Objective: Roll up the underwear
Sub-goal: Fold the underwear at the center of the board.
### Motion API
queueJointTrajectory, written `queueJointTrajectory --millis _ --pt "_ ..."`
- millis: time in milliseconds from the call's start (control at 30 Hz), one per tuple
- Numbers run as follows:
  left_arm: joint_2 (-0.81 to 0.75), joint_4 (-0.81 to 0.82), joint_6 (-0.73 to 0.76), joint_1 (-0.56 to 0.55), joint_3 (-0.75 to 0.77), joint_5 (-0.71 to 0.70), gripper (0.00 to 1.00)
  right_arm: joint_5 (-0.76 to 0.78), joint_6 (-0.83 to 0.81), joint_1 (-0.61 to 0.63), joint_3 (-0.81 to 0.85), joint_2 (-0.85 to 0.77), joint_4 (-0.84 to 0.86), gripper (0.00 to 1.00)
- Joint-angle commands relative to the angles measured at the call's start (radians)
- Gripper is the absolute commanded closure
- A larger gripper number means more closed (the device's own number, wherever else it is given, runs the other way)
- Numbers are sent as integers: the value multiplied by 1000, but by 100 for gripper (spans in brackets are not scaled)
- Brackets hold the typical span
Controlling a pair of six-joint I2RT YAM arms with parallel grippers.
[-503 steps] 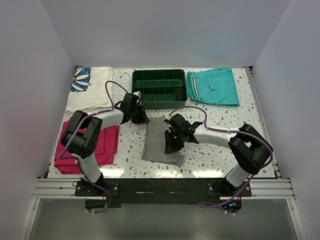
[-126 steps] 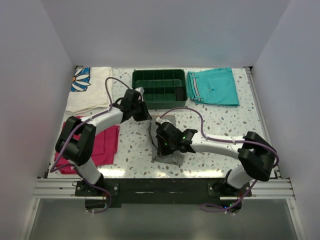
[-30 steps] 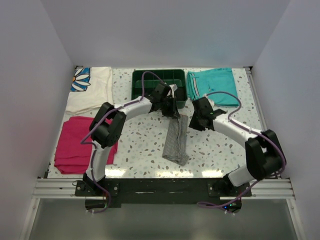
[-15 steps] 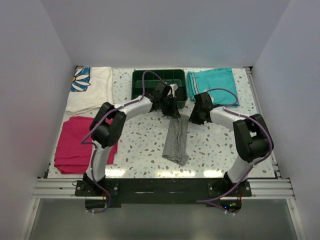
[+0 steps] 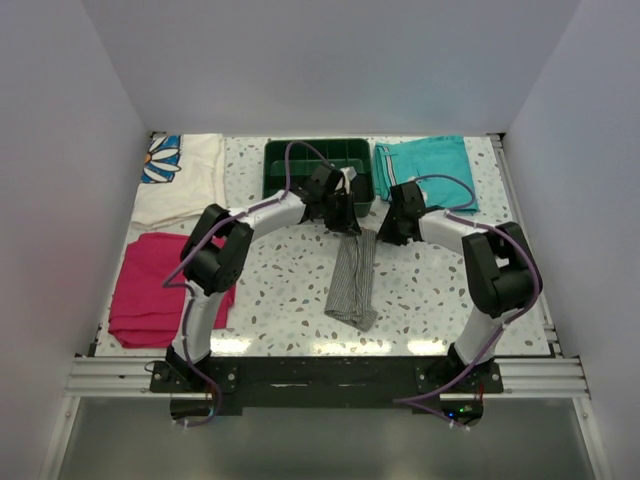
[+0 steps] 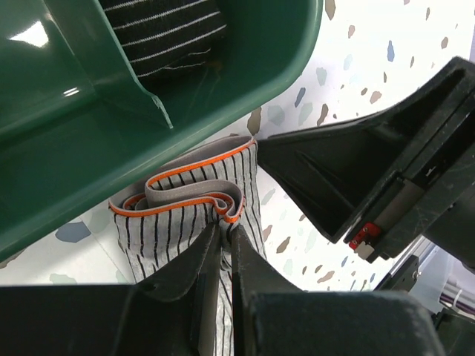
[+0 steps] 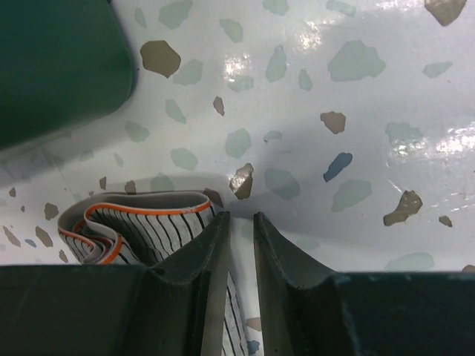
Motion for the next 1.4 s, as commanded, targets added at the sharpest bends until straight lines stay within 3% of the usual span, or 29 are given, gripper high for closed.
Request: queueJointTrajectory --millis 0,967,1367 --pt "12 15 -1 -6 41 43 98 0 -4 -7 33 37 22 76" --pt "58 113 -79 -35 58 62 97 0 -15 -9 -1 28 19 74" --pt "56 81 -50 -32 95 28 63 59 -6 -9 -61 -110 -7 64"
